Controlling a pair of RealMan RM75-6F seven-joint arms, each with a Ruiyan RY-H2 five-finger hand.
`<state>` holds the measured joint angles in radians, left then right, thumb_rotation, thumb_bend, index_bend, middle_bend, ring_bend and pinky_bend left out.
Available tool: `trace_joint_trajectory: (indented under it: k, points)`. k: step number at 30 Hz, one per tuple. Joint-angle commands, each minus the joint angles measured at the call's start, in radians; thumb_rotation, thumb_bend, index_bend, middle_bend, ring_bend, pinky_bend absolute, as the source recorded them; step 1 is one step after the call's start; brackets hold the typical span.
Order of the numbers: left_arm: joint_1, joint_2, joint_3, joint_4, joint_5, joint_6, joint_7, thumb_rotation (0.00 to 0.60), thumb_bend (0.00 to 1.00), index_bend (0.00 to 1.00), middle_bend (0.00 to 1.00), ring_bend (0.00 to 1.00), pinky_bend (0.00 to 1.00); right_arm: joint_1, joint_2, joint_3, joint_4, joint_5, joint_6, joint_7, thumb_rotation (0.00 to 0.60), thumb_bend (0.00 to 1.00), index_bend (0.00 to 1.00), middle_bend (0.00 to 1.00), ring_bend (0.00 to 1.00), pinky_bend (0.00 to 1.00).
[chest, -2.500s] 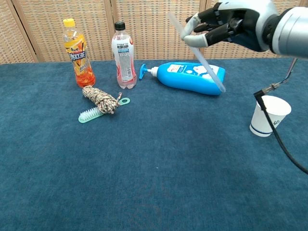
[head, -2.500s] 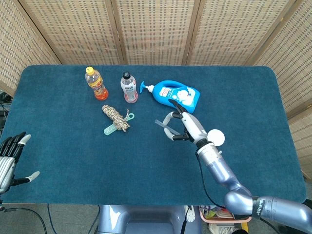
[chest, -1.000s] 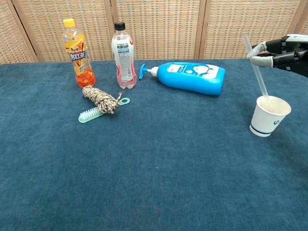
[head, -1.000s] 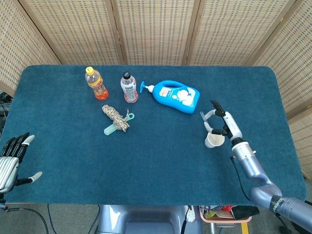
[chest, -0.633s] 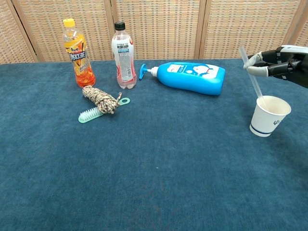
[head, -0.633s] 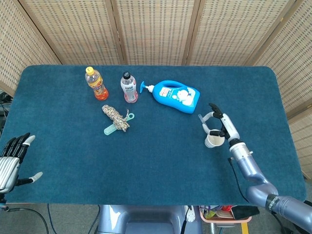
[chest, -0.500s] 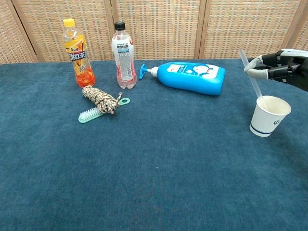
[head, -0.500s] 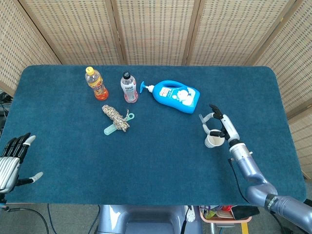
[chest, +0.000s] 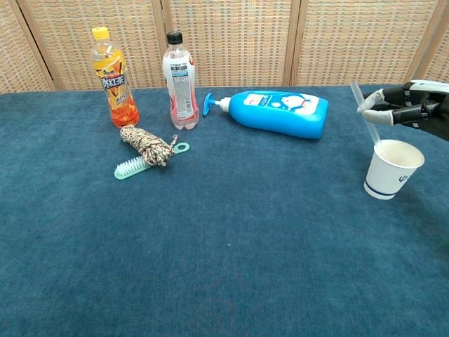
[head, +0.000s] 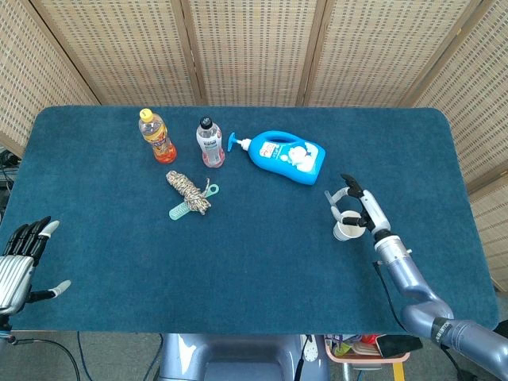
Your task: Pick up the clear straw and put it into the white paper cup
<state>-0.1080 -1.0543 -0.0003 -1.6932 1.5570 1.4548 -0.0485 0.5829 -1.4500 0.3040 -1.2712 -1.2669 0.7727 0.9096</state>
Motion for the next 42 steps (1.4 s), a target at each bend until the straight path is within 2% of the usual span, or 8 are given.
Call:
trace_joint_trajectory:
  k: [1, 6, 10, 19, 21, 26, 31, 42]
  points:
    - [-0.001, 0.000, 0.000, -0.001, -0.001, -0.001, 0.001, 0.600, 0.16, 0.00, 0.00, 0.00, 0.00, 0.000, -0.002, -0.005, 0.009, -0.007, 0.002, 0.007, 0.600, 0.48, 0.69, 0.09, 0.00, 0.02]
    - [-0.001, 0.000, 0.000, 0.000, -0.001, -0.001, 0.002, 0.600, 0.16, 0.00, 0.00, 0.00, 0.00, -0.001, -0.006, -0.012, 0.017, -0.022, 0.008, 0.031, 0.600, 0.39, 0.63, 0.08, 0.00, 0.00]
    - [-0.001, 0.000, 0.000, -0.001, -0.002, -0.002, 0.002, 0.600, 0.16, 0.00, 0.00, 0.00, 0.00, 0.001, -0.009, -0.021, 0.025, -0.040, 0.012, 0.052, 0.600, 0.21, 0.57, 0.07, 0.00, 0.00]
    - [0.000, 0.001, 0.001, -0.001, 0.001, 0.001, -0.003, 0.600, 0.16, 0.00, 0.00, 0.00, 0.00, -0.001, -0.007, -0.039, 0.035, -0.064, 0.029, 0.074, 0.600, 0.11, 0.52, 0.06, 0.00, 0.00]
    - [0.000, 0.001, 0.001, 0.000, 0.001, 0.001, -0.005, 0.600, 0.16, 0.00, 0.00, 0.00, 0.00, -0.004, 0.001, -0.043, 0.028, -0.074, 0.041, 0.078, 0.600, 0.09, 0.46, 0.04, 0.00, 0.00]
    - [-0.001, 0.003, 0.000, 0.000, 0.000, 0.001, -0.009, 0.600, 0.16, 0.00, 0.00, 0.00, 0.00, -0.015, 0.036, -0.045, -0.010, -0.084, 0.076, 0.045, 0.600, 0.01, 0.10, 0.00, 0.00, 0.00]
    - [0.002, 0.006, 0.002, -0.001, 0.007, 0.009, -0.013, 0.600, 0.16, 0.00, 0.00, 0.00, 0.00, -0.045, 0.127, -0.047, -0.128, -0.098, 0.131, -0.015, 0.600, 0.00, 0.00, 0.00, 0.00, 0.00]
    - [0.034, -0.007, -0.004, 0.000, 0.012, 0.074, 0.031, 0.600, 0.16, 0.00, 0.00, 0.00, 0.00, -0.271, 0.293, -0.207, -0.241, -0.396, 0.599, -0.550, 0.600, 0.00, 0.00, 0.00, 0.00, 0.00]
